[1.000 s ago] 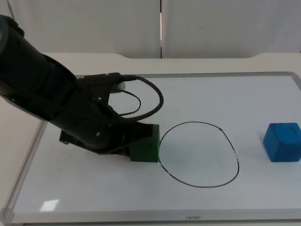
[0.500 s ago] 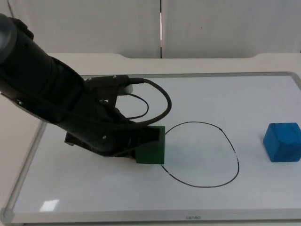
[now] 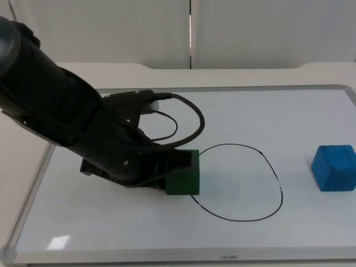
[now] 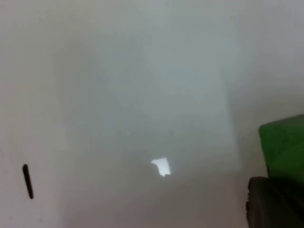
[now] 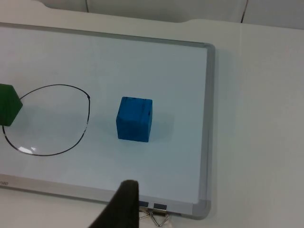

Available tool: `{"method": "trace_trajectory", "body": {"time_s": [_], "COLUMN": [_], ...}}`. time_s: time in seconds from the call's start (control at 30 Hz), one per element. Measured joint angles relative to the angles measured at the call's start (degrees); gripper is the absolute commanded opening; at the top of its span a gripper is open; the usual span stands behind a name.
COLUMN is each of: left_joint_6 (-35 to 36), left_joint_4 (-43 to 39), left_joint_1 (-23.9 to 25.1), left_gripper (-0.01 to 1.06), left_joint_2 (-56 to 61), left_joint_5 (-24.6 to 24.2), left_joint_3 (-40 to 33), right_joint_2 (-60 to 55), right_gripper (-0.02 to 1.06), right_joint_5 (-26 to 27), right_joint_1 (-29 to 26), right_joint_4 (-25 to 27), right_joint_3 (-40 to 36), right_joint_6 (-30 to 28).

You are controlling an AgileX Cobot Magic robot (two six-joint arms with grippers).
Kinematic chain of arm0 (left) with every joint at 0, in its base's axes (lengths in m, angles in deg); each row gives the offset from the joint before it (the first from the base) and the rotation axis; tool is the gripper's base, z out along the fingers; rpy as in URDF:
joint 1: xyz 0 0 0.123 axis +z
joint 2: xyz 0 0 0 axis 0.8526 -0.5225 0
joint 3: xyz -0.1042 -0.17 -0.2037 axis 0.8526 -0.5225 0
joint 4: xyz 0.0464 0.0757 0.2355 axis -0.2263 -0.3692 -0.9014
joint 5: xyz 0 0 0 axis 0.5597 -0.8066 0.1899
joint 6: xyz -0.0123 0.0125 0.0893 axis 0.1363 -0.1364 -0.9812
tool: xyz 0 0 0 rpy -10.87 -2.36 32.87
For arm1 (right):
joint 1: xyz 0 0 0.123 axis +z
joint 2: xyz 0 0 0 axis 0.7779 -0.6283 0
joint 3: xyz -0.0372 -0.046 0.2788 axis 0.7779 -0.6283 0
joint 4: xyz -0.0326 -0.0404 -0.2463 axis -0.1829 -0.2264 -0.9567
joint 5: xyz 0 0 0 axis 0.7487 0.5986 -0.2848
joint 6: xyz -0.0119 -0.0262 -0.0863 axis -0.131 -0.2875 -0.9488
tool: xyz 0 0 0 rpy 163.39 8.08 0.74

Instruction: Push the two cubes into the marked area.

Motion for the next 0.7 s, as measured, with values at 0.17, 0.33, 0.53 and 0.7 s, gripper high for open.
{"method": "trace_trajectory", "body": {"time_s": [0.17, 0.33, 0.53, 0.7], "left_joint_6": [0.0, 0.0, 0.0, 0.0], "left_joint_4": [0.5, 1.1, 1.4, 1.6], "left_joint_1": [0.0, 0.0, -0.6, -1.9], "left_gripper": [0.0, 0.0, 0.0, 0.0], "left_joint_2": [0.0, 0.0, 0.0, -0.1], "left_joint_5": [-0.9, -0.9, -0.9, -0.9], "left_joint_3": [0.0, 0.0, 0.0, 0.0], "right_joint_2": [0.0, 0.0, 0.0, 0.0], "right_gripper": [1.05, 1.05, 1.05, 1.05], "right_joint_5": [0.0, 0.0, 0.0, 0.0], "right_joint_1": [0.0, 0.0, 0.0, 0.0], "right_joint_4": [0.0, 0.0, 0.0, 0.0], "right_joint_3": [0.0, 0.0, 0.0, 0.0], "right_joint_6": [-0.1, -0.1, -0.1, -0.1]}}
